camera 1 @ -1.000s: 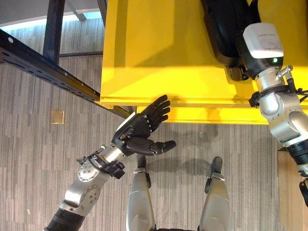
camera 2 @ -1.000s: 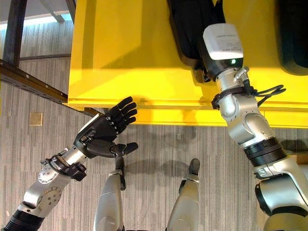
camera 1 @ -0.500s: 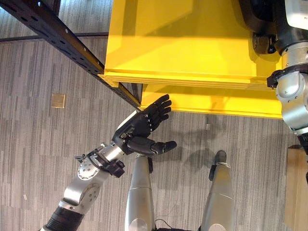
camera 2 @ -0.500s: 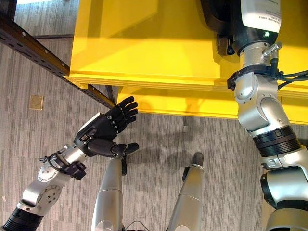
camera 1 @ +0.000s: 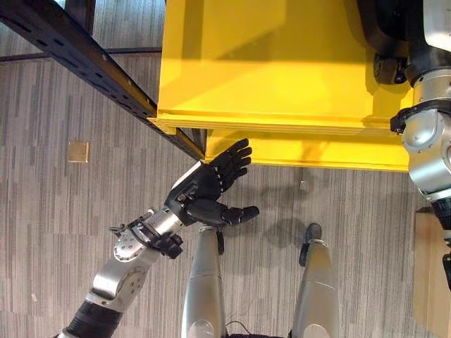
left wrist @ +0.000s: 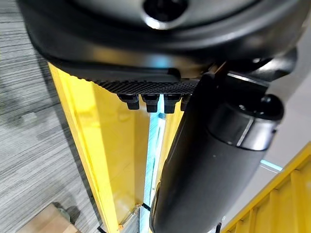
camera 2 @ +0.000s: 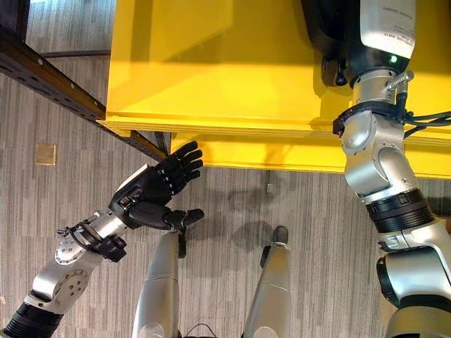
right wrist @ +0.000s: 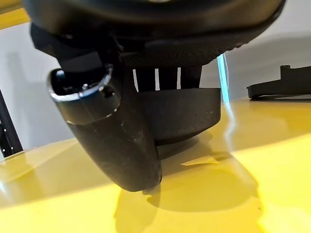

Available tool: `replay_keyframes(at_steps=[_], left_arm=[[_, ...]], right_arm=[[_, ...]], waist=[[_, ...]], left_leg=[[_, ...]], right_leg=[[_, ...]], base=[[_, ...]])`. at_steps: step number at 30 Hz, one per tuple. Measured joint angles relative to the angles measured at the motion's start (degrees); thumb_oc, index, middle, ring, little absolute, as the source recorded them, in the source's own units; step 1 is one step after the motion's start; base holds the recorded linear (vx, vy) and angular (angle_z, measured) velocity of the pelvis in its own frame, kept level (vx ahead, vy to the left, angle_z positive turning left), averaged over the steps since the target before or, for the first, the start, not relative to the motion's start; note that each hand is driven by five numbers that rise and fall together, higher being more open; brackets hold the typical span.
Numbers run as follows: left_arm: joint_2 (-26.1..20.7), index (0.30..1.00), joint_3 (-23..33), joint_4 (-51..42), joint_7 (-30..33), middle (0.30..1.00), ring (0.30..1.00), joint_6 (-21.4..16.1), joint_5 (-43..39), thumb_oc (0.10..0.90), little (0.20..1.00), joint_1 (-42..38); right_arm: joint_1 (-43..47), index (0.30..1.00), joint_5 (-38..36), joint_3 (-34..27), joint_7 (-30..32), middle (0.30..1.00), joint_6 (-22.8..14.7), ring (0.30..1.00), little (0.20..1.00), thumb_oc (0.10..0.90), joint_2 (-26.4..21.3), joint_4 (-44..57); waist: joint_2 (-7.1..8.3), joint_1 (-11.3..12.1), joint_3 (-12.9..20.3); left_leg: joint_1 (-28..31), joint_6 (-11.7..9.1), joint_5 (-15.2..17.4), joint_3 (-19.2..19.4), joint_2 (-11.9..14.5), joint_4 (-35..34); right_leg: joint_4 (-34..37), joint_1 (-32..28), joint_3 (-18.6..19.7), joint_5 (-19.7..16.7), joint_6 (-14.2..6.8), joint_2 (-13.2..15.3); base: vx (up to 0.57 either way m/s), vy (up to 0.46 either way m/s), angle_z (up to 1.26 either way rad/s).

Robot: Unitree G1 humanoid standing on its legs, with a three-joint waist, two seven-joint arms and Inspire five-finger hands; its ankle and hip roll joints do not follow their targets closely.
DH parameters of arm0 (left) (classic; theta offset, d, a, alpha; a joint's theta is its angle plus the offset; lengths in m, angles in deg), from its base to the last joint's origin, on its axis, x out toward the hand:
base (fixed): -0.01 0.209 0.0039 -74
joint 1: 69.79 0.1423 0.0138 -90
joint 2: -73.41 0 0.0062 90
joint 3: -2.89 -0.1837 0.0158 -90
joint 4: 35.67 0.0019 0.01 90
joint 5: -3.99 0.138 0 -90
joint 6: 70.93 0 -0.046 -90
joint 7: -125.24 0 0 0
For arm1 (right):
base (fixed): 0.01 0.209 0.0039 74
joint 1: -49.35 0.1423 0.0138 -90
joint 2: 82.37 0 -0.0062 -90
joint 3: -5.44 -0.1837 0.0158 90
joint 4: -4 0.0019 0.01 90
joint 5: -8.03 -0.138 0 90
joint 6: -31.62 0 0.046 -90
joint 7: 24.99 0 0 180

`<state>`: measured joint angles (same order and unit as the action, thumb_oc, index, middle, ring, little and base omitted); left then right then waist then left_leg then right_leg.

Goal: Move parts from the plastic box to the shelf.

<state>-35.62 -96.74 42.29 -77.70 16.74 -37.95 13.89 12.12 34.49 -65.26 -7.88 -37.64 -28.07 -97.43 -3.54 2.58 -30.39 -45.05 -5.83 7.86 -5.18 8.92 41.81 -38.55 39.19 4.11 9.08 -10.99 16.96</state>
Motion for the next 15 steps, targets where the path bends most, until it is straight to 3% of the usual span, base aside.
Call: replay_keyframes(at_steps=[3, 4, 5, 15], left_arm=[[0.01, 1.0, 0.16, -0.05, -0.01, 1.0, 1.0, 0.12, 0.0, 0.9, 1.0, 0.12], [0.0, 1.0, 0.18, -0.05, -0.02, 1.0, 1.0, 0.12, 0.0, 0.9, 1.0, 0.31], [0.0, 1.0, 0.21, -0.03, 0.02, 1.0, 1.0, 0.26, 0.02, 0.9, 1.0, 0.44], [-0.13, 1.0, 0.41, 0.06, -0.73, 1.0, 1.0, 1.16, 0.01, 0.9, 1.0, 0.72]], right_arm=[[0.14, 0.3, 0.34, -0.11, -0.34, 0.3, -0.04, 0.3, 0.3, 0.4, 0.16, -0.02], [0.2, 0.52, 0.42, -0.28, -0.72, 0.52, -0.05, 0.52, 0.52, 0.557, 0.15, -0.03], [0.19, 1.0, 0.57, -0.28, -1.13, 1.0, -0.07, 1.0, 1.0, 0.9, 0.17, -0.01], [0.5, 1.0, 0.48, -1.63, -7.58, 1.0, 1.61, 1.0, 1.0, 0.9, -0.53, 2.27]], waist=[[0.01, 0.24, 0.0], [0.01, 0.26, 0.0], [0.03, 0.18, -0.01], [0.2, -0.12, -0.03]], left_leg=[[0.15, 0.25, 0.23, -0.04, 0.04, -0.23], [0.17, 0.26, 0.19, -0.02, 0.03, -0.24], [0.17, 0.1, 0.41, 0.0, 0.03, -0.08], [0.64, 0.11, -0.22, 0.05, 0.13, -1.19]], right_leg=[[0.47, -0.2, -0.11, 0.17, -0.07, -0.02], [0.65, -0.31, -0.07, 0.03, -0.12, -0.06], [0.96, -0.56, -0.2, 0.13, -0.05, 0.02], [2.13, -1.27, -0.5, -0.75, -0.15, -0.09]], base=[[0.0, 0.0, 0.0], [0.0, 0.0, 0.0], [-0.05, 0.0, -0.01], [0.0, -0.002, 0.0]])
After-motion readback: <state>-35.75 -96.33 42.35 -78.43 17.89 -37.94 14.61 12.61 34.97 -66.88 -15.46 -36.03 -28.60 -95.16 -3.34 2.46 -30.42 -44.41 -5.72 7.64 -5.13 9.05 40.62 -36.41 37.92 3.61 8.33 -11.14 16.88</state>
